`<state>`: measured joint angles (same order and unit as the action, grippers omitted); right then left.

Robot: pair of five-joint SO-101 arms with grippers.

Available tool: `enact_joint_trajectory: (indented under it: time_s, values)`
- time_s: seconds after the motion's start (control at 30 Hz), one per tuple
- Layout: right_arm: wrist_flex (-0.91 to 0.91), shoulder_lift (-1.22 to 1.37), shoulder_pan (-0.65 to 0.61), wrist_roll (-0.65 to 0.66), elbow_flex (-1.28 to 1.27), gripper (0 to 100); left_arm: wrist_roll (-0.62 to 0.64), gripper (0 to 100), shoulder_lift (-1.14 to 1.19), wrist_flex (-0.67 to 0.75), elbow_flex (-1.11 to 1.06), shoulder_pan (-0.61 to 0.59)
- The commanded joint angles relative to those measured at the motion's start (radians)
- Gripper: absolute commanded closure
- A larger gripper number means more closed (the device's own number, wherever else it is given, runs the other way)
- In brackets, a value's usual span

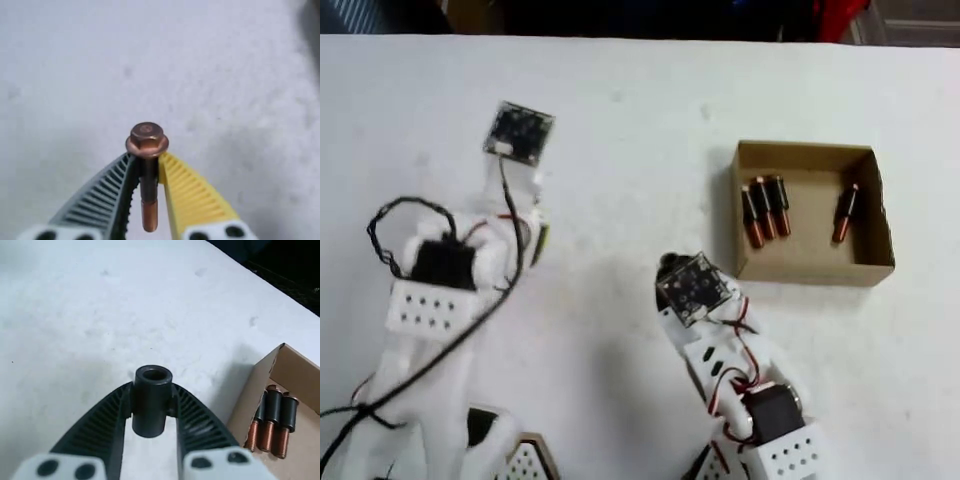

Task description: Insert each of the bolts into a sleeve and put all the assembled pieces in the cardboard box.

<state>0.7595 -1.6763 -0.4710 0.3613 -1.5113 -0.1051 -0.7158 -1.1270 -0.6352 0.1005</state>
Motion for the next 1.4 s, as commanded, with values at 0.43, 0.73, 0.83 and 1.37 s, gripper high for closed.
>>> enact_joint_trajectory:
  time_s: [0.43,0.73,0.83,1.37]
  values:
    - [-0.160,-0.004,-0.160,-0.109,-0.002,98.2,0.345,98,-0.105,0.239,0.026,0.104]
    - [-0.357,-0.008,-0.162,-0.169,-0.086,98.2,0.364,98,-0.105,0.293,0.028,0.189]
    - [-0.360,-0.008,-0.162,-0.178,-0.086,98.2,0.336,98,-0.105,0.302,0.029,0.228]
    - [-0.363,-0.010,-0.130,-0.261,-0.114,98.2,0.244,98,-0.219,0.470,-0.037,0.332]
